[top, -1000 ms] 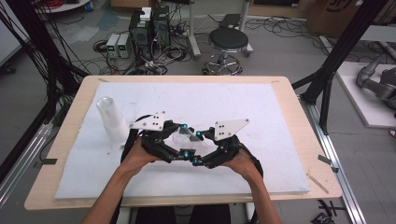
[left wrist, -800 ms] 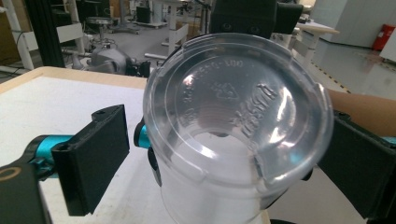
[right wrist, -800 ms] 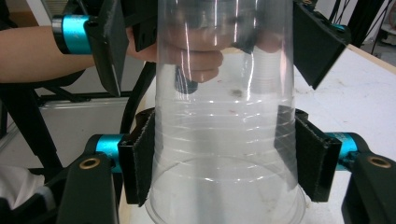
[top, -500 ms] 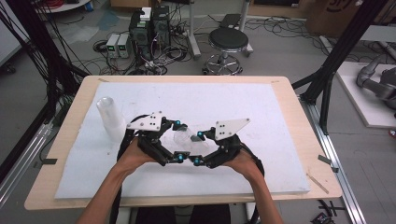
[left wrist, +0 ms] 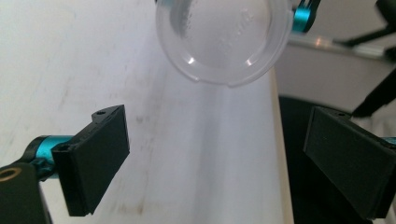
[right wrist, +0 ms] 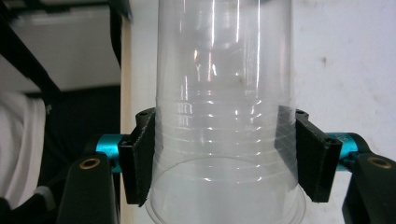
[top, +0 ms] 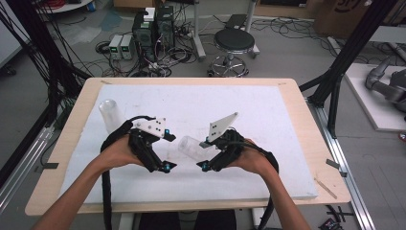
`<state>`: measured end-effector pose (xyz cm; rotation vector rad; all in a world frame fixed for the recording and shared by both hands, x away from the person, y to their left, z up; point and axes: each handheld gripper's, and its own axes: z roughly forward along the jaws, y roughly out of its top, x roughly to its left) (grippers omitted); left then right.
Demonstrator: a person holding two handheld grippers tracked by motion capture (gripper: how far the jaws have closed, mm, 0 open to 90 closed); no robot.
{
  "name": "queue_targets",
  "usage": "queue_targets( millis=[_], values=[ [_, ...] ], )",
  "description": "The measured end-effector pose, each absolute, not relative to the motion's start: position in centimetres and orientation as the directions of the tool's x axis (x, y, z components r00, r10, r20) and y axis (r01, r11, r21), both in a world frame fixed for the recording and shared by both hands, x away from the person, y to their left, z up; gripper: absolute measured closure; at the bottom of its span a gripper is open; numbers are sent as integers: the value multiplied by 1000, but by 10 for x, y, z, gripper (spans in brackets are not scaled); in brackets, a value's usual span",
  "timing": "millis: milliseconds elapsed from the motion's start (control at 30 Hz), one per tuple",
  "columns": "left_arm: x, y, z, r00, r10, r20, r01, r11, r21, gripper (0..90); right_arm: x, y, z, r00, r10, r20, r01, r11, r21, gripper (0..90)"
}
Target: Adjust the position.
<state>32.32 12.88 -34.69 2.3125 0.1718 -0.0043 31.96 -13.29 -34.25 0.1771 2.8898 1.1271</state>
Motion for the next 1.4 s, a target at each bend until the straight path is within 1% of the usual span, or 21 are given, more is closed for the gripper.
queue_targets(
  millis=[167, 200, 333, 433, 533, 633, 767, 1000, 1167, 1300, 1400],
  values=[
    [328, 133, -344, 989, 130, -65, 141, -756, 639, 69, 319, -123, -339, -994, 113, -1, 93, 824, 559, 325],
    [328, 134, -344, 989, 133, -68, 146, -756, 638, 69, 319, -120, -337, -994, 105, -13, 82, 844, 530, 325],
    [328, 135, -343, 988, 138, -74, 153, -762, 630, 69, 318, -116, -333, -993, 116, -8, 97, 865, 492, 325],
    [329, 133, -344, 988, 136, -71, 151, -781, 606, 69, 318, -112, -332, -994, 106, -13, 89, 888, 451, 325],
    [329, 130, -345, 991, 125, -55, 133, -793, 595, 69, 319, -109, -330, -994, 105, -16, 88, 902, 422, 324],
    [329, 125, -344, 992, 115, -49, 122, -798, 590, 92, 319, -108, -329, -995, 102, -13, 87, 905, 416, 324],
    [328, 116, -343, 994, 99, -42, 105, -801, 590, 96, 320, -106, -330, -995, 99, -1, 91, 912, 400, 324],
    [330, 105, -340, 997, 76, -21, 74, -807, 585, 101, 321, -105, -330, -995, 96, -4, 86, 913, 398, 323],
    [329, 99, -338, 997, 64, -33, 71, -795, 603, 106, 321, -104, -331, -995, 95, -6, 85, 914, 397, 323],
    [327, 94, -338, 998, 56, -27, 61, -800, 596, 120, 320, -103, -331, -996, 86, -5, 76, 914, 399, 323],
    [327, 92, -337, 998, 50, -27, 56, -800, 598, 146, 320, -103, -332, -996, 85, -4, 77, 915, 395, 323]
  ],
)
